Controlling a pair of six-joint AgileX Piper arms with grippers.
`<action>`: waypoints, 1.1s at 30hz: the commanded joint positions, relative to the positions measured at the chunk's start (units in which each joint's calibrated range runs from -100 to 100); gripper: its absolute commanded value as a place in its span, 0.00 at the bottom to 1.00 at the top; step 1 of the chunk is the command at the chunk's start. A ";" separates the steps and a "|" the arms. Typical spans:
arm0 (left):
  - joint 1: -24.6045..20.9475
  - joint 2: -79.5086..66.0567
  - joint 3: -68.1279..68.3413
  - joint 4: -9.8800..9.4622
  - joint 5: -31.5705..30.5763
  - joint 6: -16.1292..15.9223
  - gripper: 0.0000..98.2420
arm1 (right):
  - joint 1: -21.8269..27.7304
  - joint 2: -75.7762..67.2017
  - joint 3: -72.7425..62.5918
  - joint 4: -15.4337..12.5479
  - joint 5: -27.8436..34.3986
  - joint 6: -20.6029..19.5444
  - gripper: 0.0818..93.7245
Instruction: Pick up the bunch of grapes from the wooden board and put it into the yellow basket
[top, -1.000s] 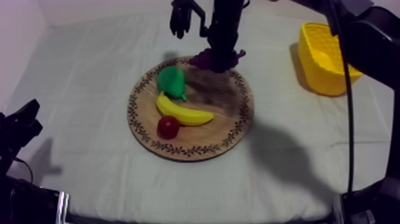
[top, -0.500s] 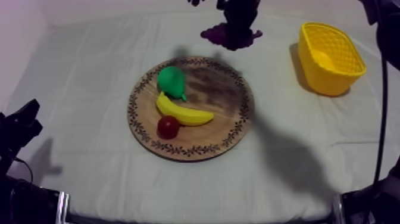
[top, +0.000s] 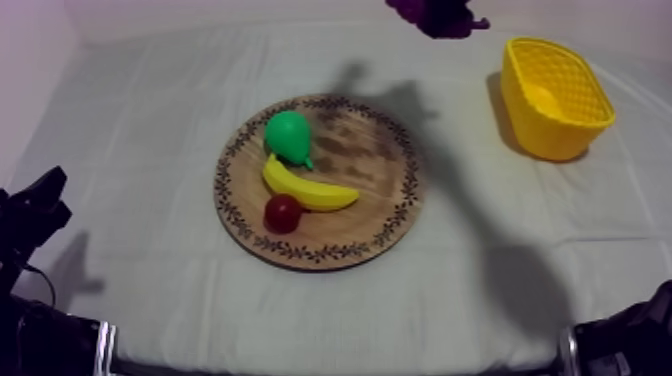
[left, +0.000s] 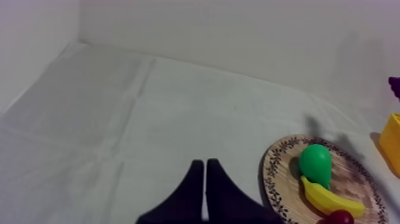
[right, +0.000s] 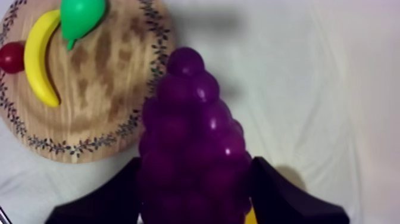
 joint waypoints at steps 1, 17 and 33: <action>0.00 0.00 -0.02 -0.02 -0.01 0.00 0.00 | 0.77 -1.12 0.27 0.26 -0.32 -0.59 0.30; 0.00 0.00 -0.02 -0.02 -0.01 0.00 0.00 | 10.82 -5.97 2.18 2.53 -3.05 -5.63 0.31; 0.00 0.00 -0.02 -0.02 -0.01 0.00 0.00 | 17.61 -6.11 9.81 4.35 -8.76 -11.97 0.31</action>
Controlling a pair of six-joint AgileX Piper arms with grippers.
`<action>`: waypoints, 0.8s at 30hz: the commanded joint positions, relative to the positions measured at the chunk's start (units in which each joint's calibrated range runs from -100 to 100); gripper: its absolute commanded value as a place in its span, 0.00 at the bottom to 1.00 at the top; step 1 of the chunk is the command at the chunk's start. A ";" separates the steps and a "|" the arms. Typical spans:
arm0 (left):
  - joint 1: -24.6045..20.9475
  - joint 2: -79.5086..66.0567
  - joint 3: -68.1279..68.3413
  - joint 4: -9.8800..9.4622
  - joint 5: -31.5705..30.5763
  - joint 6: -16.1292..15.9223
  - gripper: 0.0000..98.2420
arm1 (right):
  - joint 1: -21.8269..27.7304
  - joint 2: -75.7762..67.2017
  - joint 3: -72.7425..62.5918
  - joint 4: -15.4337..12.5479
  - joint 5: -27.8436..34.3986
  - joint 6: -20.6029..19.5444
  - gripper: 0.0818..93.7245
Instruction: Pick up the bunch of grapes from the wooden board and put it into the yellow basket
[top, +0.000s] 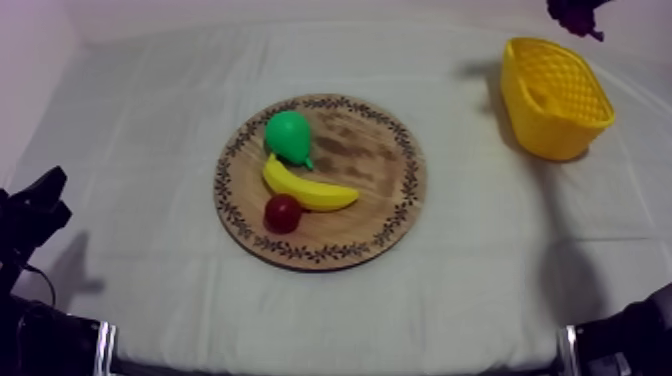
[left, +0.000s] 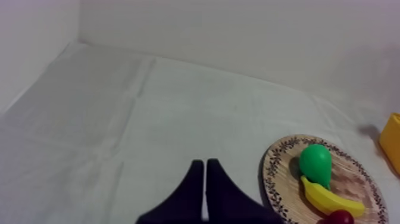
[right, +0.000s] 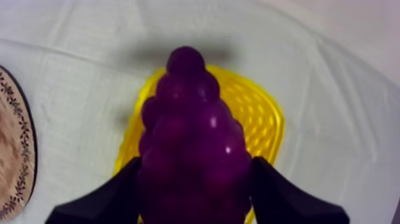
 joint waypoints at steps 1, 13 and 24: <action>0.00 0.00 -0.02 -0.02 -0.01 0.00 0.00 | 0.19 0.28 1.65 0.24 -0.72 -0.46 0.31; 0.00 0.00 -0.02 -0.02 -0.01 0.00 0.00 | 1.97 2.99 7.33 0.85 -3.96 -1.77 0.31; 0.00 0.00 -0.02 -0.02 -0.01 0.00 0.00 | 2.70 7.17 10.68 0.71 -5.76 -2.17 0.32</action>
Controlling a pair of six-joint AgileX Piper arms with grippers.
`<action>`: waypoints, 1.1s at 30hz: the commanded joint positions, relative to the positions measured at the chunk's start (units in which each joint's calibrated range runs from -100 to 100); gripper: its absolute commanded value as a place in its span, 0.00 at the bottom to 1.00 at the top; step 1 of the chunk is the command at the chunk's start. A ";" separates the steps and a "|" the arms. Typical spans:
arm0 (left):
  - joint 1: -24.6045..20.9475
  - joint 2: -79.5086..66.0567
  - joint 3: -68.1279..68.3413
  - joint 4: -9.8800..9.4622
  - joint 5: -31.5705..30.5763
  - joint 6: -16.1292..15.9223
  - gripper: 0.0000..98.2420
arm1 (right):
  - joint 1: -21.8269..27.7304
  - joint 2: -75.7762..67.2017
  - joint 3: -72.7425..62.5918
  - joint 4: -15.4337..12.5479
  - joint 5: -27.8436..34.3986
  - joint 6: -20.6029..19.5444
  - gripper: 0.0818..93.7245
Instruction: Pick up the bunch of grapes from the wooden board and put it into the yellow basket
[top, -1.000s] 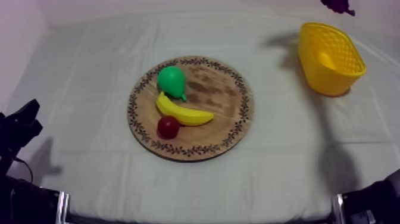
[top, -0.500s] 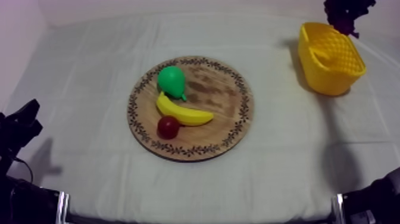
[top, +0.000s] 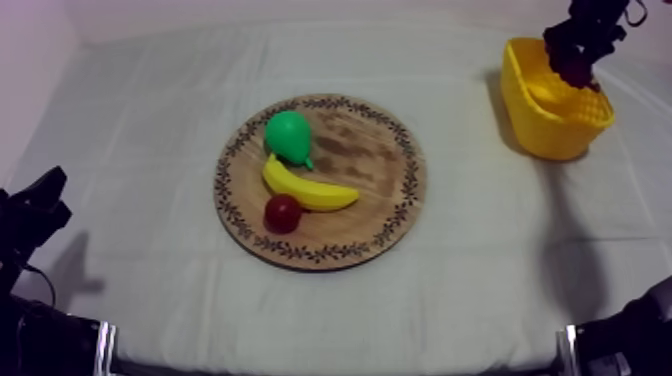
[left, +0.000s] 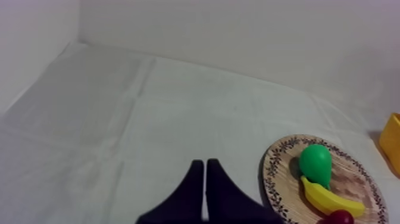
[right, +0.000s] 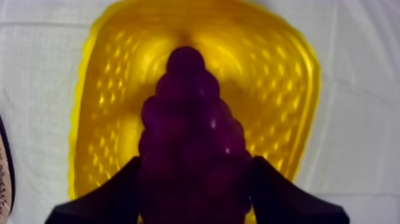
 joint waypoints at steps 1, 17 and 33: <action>0.00 0.00 -0.02 -0.02 -0.01 0.00 0.00 | 0.06 0.54 0.47 -0.11 -0.09 0.05 0.32; 0.00 0.00 -0.02 -0.02 -0.01 0.00 0.00 | 1.07 5.49 1.47 -0.83 -2.63 0.12 0.41; 0.00 0.00 -0.02 -0.02 -0.01 0.00 0.00 | 1.45 6.83 1.51 -0.98 -4.76 0.53 0.72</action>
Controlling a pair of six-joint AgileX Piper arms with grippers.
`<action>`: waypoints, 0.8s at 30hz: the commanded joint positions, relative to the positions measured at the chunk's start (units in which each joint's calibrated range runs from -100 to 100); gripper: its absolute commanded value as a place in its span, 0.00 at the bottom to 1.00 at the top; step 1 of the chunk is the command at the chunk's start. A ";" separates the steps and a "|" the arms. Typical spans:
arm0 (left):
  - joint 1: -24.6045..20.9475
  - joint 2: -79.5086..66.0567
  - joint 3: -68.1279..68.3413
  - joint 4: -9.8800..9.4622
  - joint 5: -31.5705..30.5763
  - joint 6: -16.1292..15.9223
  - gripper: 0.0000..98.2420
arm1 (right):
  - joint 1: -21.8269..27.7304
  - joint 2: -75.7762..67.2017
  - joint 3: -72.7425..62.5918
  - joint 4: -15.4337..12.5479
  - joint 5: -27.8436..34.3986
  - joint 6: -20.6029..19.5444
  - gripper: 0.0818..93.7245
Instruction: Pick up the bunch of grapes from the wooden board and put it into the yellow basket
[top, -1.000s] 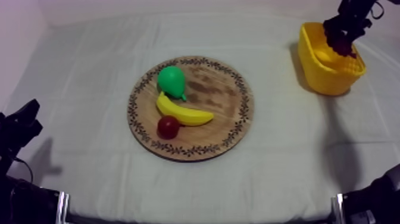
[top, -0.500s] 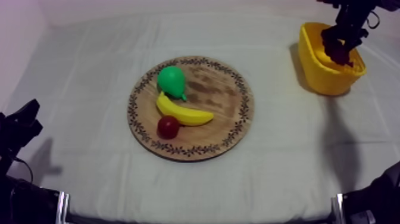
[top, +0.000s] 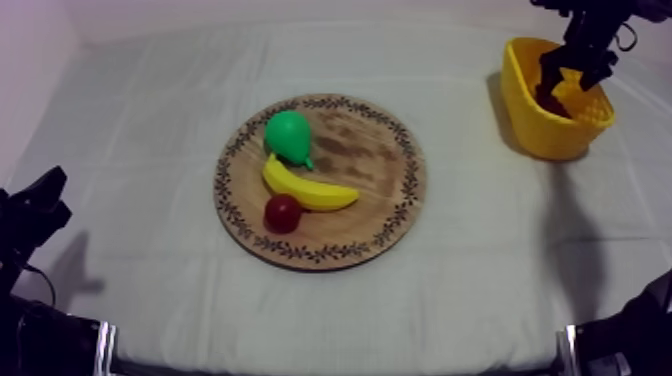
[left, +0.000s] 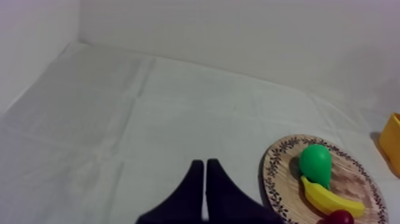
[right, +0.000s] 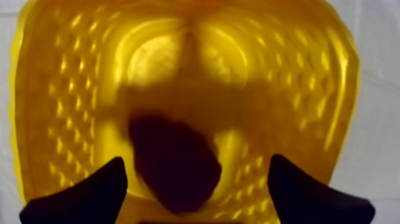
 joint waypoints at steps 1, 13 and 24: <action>0.00 0.00 -0.02 -0.02 -0.01 0.00 0.00 | -0.03 -0.05 -0.24 -0.26 0.54 -0.04 0.71; 0.00 0.00 -0.02 -0.02 -0.01 0.00 0.00 | 0.16 -4.61 -0.61 -0.52 1.96 0.05 0.58; 0.00 0.00 -0.02 -0.02 -0.01 0.00 0.00 | 0.06 -14.45 4.69 0.54 0.68 -0.20 0.48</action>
